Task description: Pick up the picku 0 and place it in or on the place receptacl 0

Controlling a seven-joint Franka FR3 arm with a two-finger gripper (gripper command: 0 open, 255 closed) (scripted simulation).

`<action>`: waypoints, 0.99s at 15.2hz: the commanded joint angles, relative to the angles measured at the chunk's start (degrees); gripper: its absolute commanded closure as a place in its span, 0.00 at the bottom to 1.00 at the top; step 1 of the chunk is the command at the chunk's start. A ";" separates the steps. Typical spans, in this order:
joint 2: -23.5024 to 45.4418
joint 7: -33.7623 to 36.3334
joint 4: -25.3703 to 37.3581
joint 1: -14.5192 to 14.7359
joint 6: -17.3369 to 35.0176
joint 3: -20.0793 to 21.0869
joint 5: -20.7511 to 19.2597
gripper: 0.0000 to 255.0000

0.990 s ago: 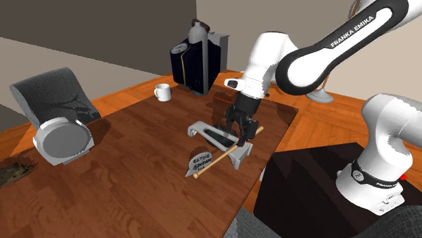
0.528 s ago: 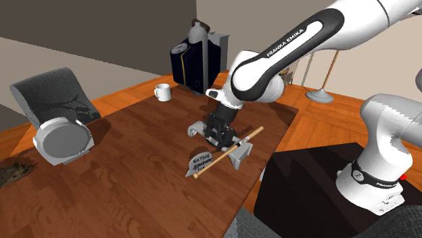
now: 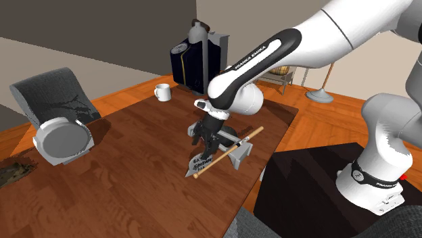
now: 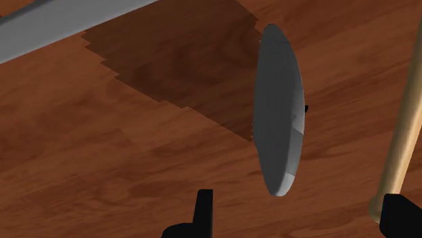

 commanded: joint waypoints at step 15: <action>3.09 -1.61 1.95 -0.81 0.28 1.47 2.91 1.00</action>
